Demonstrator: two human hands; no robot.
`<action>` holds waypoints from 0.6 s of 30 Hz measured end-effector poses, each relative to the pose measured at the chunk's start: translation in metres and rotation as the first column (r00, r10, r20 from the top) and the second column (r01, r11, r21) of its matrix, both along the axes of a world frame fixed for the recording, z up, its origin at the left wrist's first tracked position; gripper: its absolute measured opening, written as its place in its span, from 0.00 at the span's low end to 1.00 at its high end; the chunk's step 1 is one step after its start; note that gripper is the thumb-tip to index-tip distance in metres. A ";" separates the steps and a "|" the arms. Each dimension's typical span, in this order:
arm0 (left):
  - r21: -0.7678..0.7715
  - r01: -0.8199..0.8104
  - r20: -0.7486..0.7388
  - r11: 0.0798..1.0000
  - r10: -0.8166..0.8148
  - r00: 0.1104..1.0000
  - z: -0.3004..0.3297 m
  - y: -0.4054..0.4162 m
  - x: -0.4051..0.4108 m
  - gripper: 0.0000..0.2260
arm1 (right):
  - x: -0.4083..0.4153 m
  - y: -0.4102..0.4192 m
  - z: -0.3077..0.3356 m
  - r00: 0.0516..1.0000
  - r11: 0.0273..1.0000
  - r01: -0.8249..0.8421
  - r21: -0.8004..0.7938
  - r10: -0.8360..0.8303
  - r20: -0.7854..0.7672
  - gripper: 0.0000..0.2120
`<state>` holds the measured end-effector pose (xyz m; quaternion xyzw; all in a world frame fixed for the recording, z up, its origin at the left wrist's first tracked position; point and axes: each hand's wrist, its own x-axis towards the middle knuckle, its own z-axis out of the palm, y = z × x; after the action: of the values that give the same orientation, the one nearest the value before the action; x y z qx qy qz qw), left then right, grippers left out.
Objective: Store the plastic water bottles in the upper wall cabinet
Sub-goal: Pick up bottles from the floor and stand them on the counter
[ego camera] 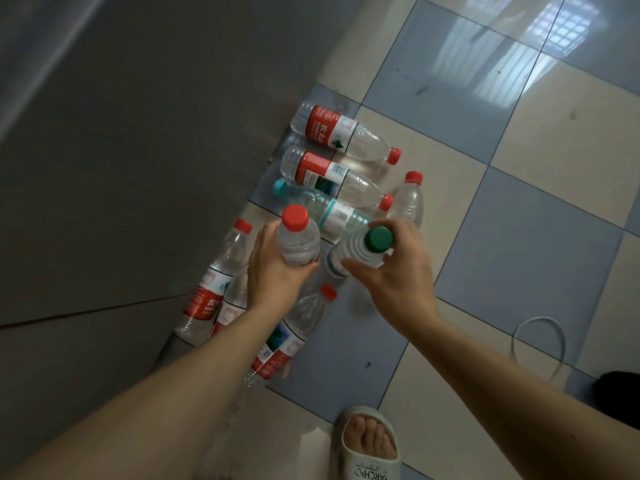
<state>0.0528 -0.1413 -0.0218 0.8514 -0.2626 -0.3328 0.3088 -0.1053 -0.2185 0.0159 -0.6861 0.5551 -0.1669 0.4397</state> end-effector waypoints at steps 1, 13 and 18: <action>-0.009 -0.012 0.001 1.000 0.012 1.000 -0.004 0.000 0.000 0.28 | 0.003 0.001 -0.003 1.000 1.000 -0.011 -0.013 0.011 0.008 0.25; -0.016 0.020 -0.059 1.000 -0.021 0.998 -0.008 0.016 0.011 0.26 | 0.007 0.017 -0.023 0.995 0.992 -0.102 0.070 0.102 0.004 0.30; -0.022 0.067 -0.207 0.998 -0.070 0.976 0.006 0.024 0.023 0.32 | 0.009 0.011 -0.024 0.988 0.969 -0.139 0.202 0.150 -0.040 0.41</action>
<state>0.0762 -0.1176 -0.0160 0.8003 -0.2605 -0.4281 0.3293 -0.0963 -0.2077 -0.0085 -0.6818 0.5294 -0.0592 0.5014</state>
